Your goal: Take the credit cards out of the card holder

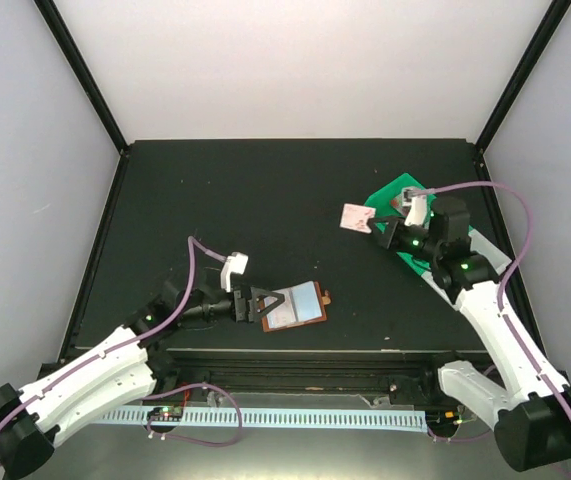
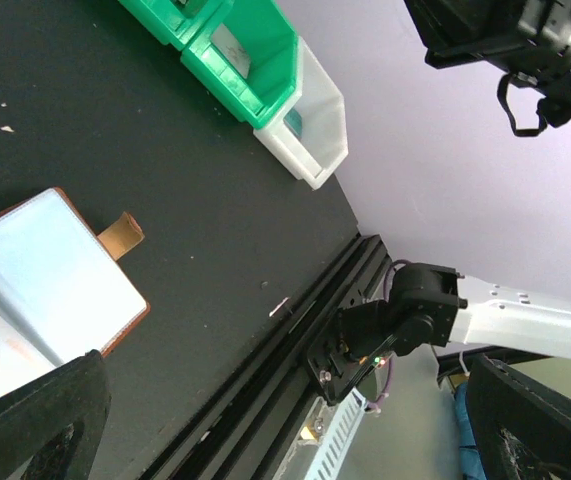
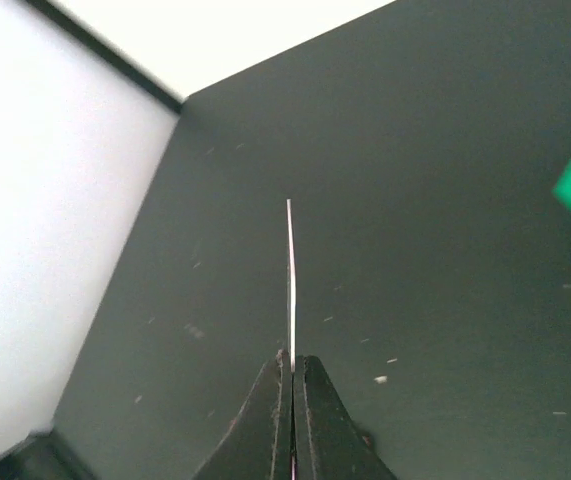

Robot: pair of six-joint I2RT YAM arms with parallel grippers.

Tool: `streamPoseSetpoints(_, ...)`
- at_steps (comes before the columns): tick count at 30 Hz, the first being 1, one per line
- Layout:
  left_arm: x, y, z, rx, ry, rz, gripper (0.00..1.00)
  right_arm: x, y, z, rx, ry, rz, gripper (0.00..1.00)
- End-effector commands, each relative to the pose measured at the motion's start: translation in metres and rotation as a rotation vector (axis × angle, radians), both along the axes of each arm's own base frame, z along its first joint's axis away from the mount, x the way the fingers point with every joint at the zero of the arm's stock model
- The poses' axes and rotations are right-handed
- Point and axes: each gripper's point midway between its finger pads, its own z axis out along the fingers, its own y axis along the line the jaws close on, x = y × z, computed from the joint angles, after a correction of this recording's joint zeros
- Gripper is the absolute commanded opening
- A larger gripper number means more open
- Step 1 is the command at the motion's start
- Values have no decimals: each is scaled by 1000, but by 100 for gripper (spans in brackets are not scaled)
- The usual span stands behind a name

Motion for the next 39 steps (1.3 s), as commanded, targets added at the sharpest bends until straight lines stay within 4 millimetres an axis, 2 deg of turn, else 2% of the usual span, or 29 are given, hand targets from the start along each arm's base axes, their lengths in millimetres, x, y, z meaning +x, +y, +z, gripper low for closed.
streamPoseSetpoints(1, 2, 4, 17, 2, -68, 17, 99, 25, -45, -2, -39, -4, -150, 1)
streamPoseSetpoints(7, 1, 9, 16, 0, -83, 34, 99, 54, -107, -20, -41, 106, -318, 1)
streamPoseSetpoints(14, 1, 13, 18, -6, -97, 52, 99, 64, -185, -49, -124, 251, -612, 1)
streamPoseSetpoints(22, 2, 14, 17, -11, -99, 62, 99, 74, -216, -88, -202, 388, -763, 1)
streamPoseSetpoints(31, 2, 18, 17, -12, -95, 78, 99, 112, -218, -111, -173, 409, -721, 1)
streamPoseSetpoints(39, 3, 25, 19, -9, -113, 109, 99, 132, -223, -128, -156, 441, -735, 1)
